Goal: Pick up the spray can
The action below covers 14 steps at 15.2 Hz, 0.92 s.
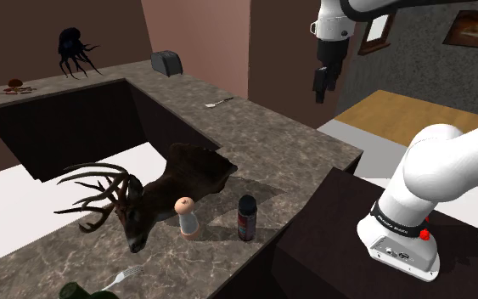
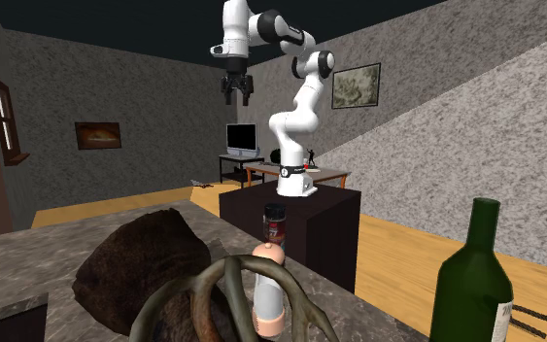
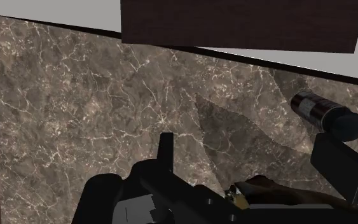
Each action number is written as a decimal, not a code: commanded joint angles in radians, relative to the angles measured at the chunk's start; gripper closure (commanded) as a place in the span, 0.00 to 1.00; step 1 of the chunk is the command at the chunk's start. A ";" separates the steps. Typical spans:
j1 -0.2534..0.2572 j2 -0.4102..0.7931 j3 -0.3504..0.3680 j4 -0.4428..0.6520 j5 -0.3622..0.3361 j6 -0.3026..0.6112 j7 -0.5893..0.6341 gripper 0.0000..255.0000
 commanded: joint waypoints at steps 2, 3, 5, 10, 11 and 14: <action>0.007 -0.002 0.008 -0.029 0.011 0.029 0.011 0.00; 0.015 -0.002 0.016 -0.056 0.022 0.059 0.023 0.00; 0.030 0.002 0.034 -0.108 0.043 0.121 0.045 0.00; 0.075 0.039 0.082 -0.220 0.099 0.286 0.099 0.00; 0.084 0.052 0.092 -0.239 0.111 0.321 0.109 0.00; 0.113 0.102 0.125 -0.287 0.145 0.432 0.141 0.00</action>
